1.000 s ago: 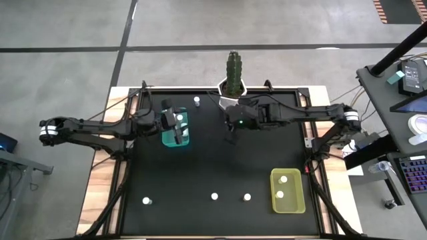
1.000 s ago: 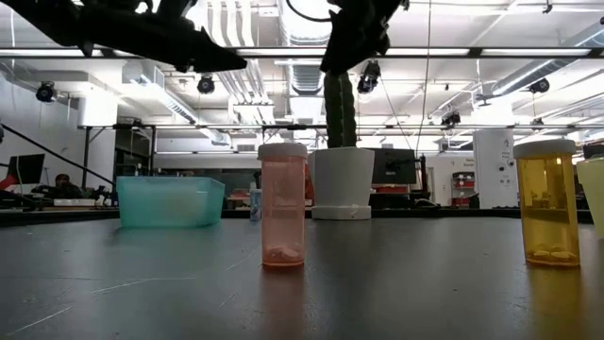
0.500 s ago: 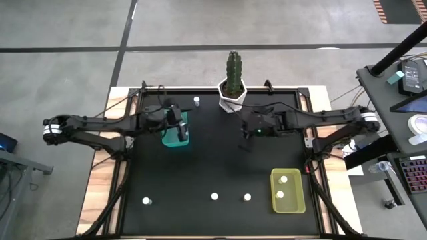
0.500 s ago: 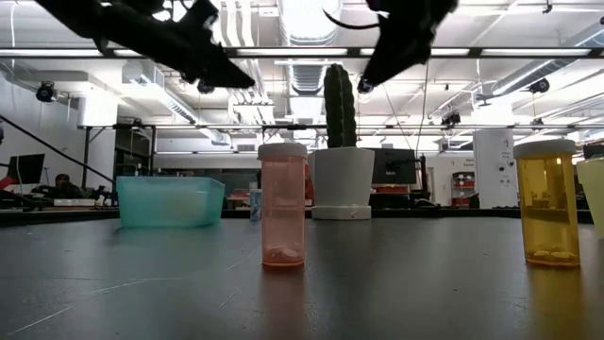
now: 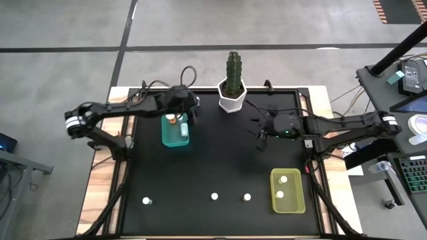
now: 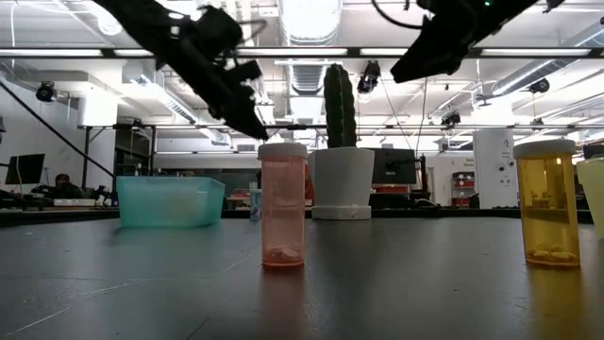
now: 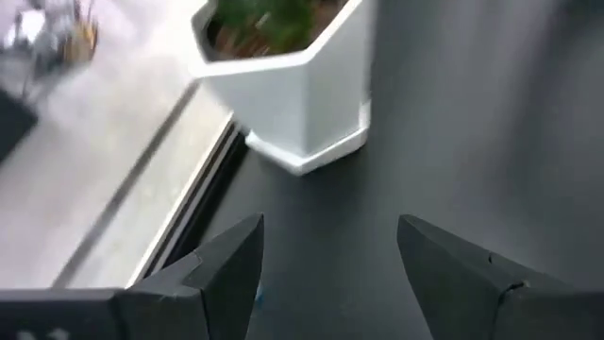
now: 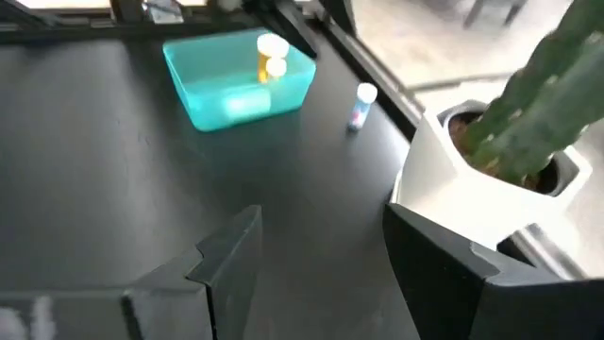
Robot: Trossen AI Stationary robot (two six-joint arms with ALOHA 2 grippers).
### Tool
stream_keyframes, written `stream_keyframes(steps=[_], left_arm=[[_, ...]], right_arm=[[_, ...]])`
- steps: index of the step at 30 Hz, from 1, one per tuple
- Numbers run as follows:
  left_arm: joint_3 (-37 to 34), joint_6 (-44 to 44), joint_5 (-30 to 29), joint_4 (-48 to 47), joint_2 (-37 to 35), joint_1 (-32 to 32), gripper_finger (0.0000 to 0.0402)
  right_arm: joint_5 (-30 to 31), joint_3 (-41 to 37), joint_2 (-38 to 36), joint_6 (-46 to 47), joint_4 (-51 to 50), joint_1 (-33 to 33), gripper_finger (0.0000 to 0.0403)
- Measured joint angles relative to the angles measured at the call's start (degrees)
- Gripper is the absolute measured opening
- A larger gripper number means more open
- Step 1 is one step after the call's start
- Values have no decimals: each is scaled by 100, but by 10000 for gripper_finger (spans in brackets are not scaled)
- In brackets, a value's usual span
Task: Pick and place medicine bottles into bin by pill shape (circle, oval)
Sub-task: Put the top blue capsule bottle into the blue bin
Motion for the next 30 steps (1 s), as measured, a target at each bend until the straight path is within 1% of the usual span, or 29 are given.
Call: stream_keyframes(steps=[2, 5, 9, 13, 16, 22, 30], left_arm=[[433, -102, 9, -556, 293, 212, 228], [1097, -487, 13, -1255, 766, 486, 228], [1756, -965, 13, -1826, 1350, 722, 228], [2295, -1583, 6, -2455, 1774, 874, 228], [2465, -1864, -79, -2682, 1961, 909, 228], [2370, -2106, -241, -2691, 2076, 906, 228], [2346, -2244, -458, -2373, 2446, 927, 228]], right_arm=[[4, -179, -207, -89, 152, -30, 215], [2, -411, -466, -142, 246, -116, 215], [7, -739, -733, -168, 355, -243, 215], [2, -917, -907, -223, 384, -396, 215], [4, -963, -995, -232, 409, -489, 215], [1, -1025, -1039, -300, 402, -540, 215], [0, -1025, -1039, -309, 407, -540, 215]])
